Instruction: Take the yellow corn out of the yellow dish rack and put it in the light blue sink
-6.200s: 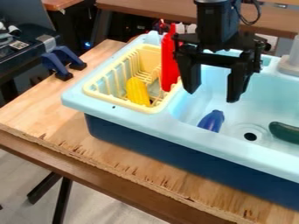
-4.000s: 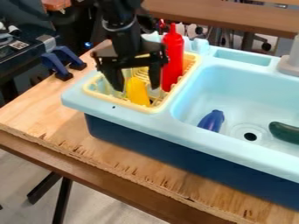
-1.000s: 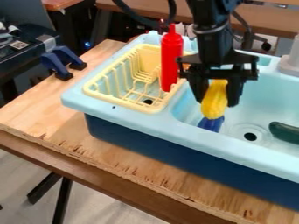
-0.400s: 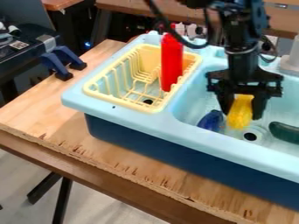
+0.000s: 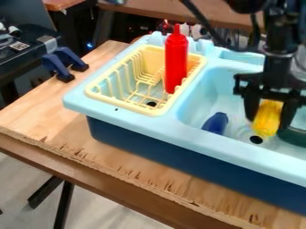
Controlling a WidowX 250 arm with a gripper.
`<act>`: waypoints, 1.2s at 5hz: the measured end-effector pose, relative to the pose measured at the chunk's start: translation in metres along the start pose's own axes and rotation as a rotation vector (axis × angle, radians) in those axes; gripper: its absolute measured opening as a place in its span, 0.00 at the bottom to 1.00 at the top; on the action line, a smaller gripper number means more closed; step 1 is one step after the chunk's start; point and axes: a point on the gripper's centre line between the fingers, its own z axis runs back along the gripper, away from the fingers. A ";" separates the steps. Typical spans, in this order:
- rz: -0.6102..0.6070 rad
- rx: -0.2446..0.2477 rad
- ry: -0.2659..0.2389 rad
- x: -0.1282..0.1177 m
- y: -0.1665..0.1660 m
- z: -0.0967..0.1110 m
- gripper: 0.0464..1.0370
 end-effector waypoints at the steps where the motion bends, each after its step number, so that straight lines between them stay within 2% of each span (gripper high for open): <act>1: 0.055 -0.002 0.031 -0.002 0.012 -0.007 0.96; 2: 0.103 0.001 0.064 -0.014 0.028 -0.017 0.97; 3: 0.101 -0.022 0.011 -0.020 0.029 0.001 0.97; 5: 0.056 -0.065 -0.171 -0.033 0.019 0.065 0.96; 6: 0.049 -0.042 -0.172 -0.049 0.023 0.084 0.96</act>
